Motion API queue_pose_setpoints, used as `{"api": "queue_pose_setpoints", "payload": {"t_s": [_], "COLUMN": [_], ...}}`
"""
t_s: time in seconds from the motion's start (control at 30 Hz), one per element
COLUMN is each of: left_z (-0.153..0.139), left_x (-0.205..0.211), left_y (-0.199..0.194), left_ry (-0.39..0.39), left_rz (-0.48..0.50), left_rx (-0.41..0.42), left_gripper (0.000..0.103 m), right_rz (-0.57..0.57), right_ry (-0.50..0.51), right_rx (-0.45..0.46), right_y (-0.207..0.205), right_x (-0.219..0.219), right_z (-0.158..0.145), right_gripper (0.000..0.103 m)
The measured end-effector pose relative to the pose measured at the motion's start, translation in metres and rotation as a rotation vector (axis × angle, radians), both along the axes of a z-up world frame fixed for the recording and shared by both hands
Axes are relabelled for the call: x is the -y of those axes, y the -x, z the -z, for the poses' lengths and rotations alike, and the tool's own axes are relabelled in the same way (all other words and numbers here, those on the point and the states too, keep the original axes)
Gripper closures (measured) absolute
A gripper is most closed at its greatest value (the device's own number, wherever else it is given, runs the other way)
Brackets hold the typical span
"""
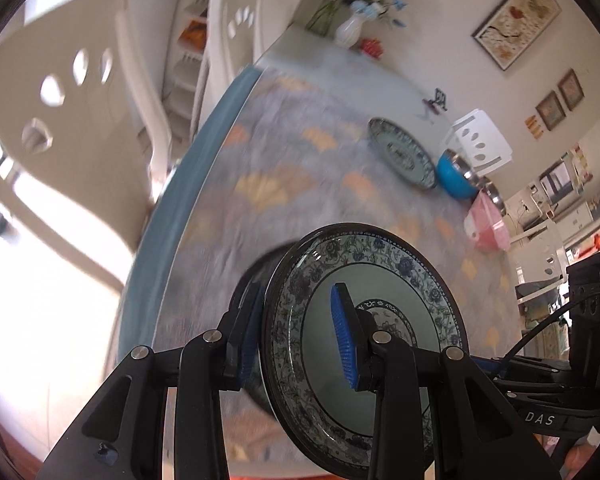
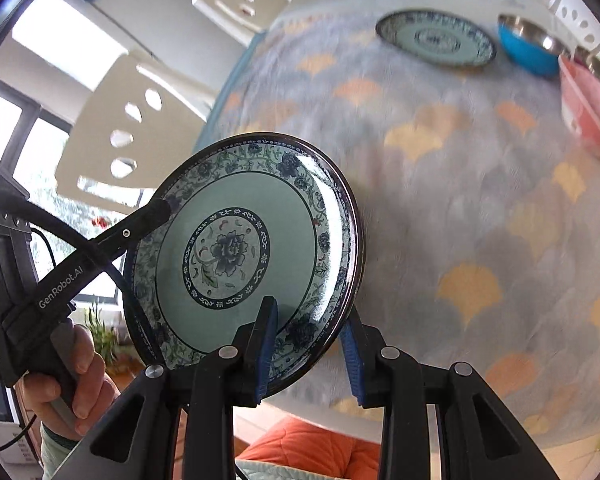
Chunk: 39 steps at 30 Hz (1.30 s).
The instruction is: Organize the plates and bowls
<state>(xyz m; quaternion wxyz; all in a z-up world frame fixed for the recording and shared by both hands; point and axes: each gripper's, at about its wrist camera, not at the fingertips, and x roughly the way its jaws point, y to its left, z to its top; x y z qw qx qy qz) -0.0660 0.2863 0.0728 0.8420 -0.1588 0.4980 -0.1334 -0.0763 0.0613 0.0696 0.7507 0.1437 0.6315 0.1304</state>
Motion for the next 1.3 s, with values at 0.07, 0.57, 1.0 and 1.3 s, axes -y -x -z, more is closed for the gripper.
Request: {"api": "queue_pose_setpoints", "payload": {"t_s": [0.07, 0.57, 1.0, 1.3], "left_z": [0.01, 0.047, 0.028, -0.013], "left_x": [0.0, 0.002, -0.012, -0.001], "left_y": [0.002, -0.006, -0.026, -0.056], "left_ry": [0.004, -0.019, -0.033, -0.017], "left_rz": [-0.006, 0.011, -0.011, 0.031], "left_rx": [-0.02, -0.111, -0.071, 0.021], "left_gripper": [0.073, 0.073, 0.073, 0.073], "right_rz": [-0.013, -0.011, 0.01, 0.024], "right_ry": [0.008, 0.008, -0.01, -0.023], "right_rx": [-0.024, -0.17, -0.179, -0.086], "right_y": [0.002, -0.005, -0.02, -0.032], "right_x": [-0.002, -0.006, 0.001, 0.013], "right_z": [0.011, 0.058, 0.057, 0.026], "right_gripper": [0.071, 0.071, 0.071, 0.071]}}
